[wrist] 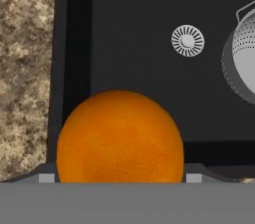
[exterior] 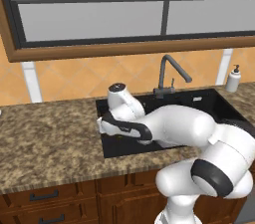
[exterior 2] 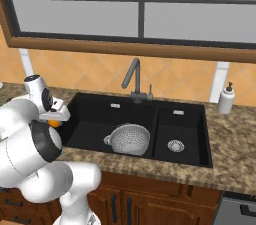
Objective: Put the colander in the sink, put the orange, mango in the colander, and turn on the sink faucet and pour water over the colander.
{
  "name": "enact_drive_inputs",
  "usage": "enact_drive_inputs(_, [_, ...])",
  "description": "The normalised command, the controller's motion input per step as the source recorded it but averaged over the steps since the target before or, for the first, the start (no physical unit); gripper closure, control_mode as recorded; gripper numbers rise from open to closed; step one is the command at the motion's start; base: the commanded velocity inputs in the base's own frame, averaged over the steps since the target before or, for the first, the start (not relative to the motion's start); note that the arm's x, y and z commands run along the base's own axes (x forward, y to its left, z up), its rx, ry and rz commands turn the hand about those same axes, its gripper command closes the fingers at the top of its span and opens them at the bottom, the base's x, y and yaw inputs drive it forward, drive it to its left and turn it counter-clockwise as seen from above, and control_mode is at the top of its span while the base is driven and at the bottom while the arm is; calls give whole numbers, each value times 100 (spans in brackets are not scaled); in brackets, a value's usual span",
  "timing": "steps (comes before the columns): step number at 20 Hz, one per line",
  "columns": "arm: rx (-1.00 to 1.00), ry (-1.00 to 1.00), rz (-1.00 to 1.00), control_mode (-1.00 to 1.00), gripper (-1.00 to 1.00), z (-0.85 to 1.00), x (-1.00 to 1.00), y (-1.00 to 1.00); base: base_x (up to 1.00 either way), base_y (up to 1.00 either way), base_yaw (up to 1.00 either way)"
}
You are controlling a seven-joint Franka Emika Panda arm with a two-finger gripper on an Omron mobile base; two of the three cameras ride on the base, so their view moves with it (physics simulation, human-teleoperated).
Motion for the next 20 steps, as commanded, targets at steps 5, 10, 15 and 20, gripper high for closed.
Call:
enact_drive_inputs(5, [0,3,-12,-100,100,1,0,-100,0,0,0])
enact_drive_inputs(10, [0,10,-16,-100,100,0,16,-97,0,0,0])
enact_drive_inputs(15, [-1,14,-18,-100,100,0,23,-88,0,0,0])
enact_drive_inputs(20, [-9,10,-19,-100,100,-8,26,-72,0,0,0])
